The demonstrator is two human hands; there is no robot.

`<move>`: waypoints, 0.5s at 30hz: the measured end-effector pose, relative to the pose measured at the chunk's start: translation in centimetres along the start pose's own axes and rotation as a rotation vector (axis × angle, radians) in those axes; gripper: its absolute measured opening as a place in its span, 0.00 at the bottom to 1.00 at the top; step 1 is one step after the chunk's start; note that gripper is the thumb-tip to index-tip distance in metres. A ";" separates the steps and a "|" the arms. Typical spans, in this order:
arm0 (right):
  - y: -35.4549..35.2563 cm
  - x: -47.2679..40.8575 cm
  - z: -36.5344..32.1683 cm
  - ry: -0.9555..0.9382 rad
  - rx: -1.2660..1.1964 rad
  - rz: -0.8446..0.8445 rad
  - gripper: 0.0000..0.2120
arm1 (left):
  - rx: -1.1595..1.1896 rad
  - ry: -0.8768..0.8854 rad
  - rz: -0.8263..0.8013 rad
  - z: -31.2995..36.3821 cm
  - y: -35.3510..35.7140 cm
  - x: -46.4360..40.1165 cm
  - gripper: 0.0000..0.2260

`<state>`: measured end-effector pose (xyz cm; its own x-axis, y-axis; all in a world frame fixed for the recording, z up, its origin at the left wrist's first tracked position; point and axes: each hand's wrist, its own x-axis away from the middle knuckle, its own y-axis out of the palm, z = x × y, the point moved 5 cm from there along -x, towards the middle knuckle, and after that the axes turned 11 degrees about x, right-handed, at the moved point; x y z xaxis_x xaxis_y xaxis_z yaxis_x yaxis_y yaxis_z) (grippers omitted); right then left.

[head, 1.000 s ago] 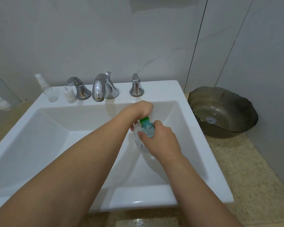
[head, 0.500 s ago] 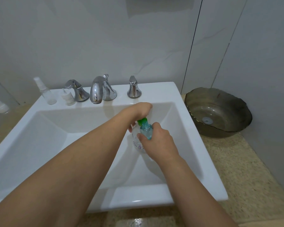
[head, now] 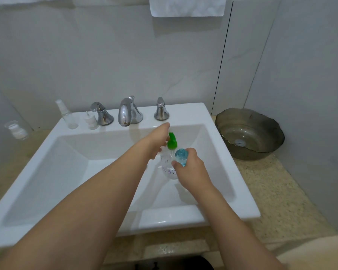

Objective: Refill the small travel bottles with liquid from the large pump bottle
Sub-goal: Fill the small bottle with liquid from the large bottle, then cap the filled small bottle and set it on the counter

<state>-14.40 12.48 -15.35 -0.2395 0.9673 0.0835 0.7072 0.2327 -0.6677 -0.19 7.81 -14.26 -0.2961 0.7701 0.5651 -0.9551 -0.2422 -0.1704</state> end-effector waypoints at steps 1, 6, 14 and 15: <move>0.0 0.3 -0.2 -0.012 -0.004 0.000 0.14 | -0.025 0.016 -0.008 -0.3 -0.3 0.4 0.30; 0.2 2.5 -2.1 -0.057 -0.048 0.033 0.16 | -0.071 0.000 -0.051 -2.7 -3.5 2.0 0.30; 3.1 5.5 -5.6 -0.099 -0.072 0.025 0.14 | -0.139 -0.007 -0.063 -5.5 -9.2 5.2 0.28; 3.6 5.9 -6.1 -0.106 -0.070 0.022 0.15 | -0.141 -0.005 -0.061 -5.8 -10.1 5.6 0.27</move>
<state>-9.22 19.65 -12.79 -0.2898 0.9570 -0.0115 0.7565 0.2217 -0.6153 7.80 17.97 -14.09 -0.2374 0.7779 0.5818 -0.9629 -0.1094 -0.2466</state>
